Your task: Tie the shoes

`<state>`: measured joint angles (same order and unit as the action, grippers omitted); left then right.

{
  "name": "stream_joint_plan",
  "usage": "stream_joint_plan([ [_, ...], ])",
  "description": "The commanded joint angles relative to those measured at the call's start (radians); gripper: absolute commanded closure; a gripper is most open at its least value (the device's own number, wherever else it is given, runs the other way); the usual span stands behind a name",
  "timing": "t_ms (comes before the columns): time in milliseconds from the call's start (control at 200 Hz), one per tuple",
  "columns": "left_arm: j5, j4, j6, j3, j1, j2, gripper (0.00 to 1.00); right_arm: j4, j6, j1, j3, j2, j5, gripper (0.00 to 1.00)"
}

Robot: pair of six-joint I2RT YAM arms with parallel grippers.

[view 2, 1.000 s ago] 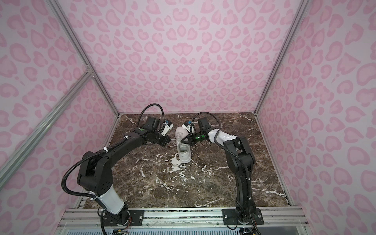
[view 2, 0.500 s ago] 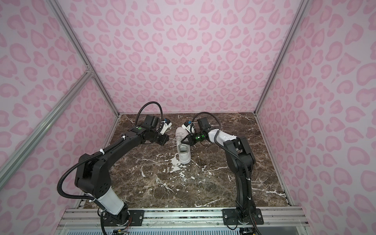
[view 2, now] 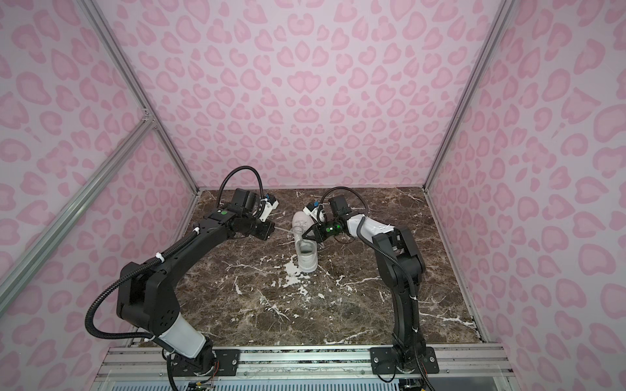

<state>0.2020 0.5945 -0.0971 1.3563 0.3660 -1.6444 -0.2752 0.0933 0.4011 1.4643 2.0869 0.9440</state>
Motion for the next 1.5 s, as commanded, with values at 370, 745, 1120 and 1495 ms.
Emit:
stream_joint_plan([
  [370,0.06,-0.109,0.098,-0.146,0.051,-0.136,0.97,-0.1,-0.008,0.001,-0.007,0.012,-0.126,0.93],
  [745,0.047,-0.207,0.122,-0.198,0.051,-0.125,0.51,-0.107,-0.006,0.002,-0.006,0.0,-0.121,0.87],
  [1120,0.054,-0.199,0.161,-0.128,-0.03,-0.034,0.38,-0.1,-0.044,-0.014,0.003,-0.072,-0.1,0.64],
  [1495,0.131,-0.169,0.171,0.082,-0.041,-0.214,0.35,-0.15,-0.032,-0.07,-0.02,-0.126,-0.128,0.64],
])
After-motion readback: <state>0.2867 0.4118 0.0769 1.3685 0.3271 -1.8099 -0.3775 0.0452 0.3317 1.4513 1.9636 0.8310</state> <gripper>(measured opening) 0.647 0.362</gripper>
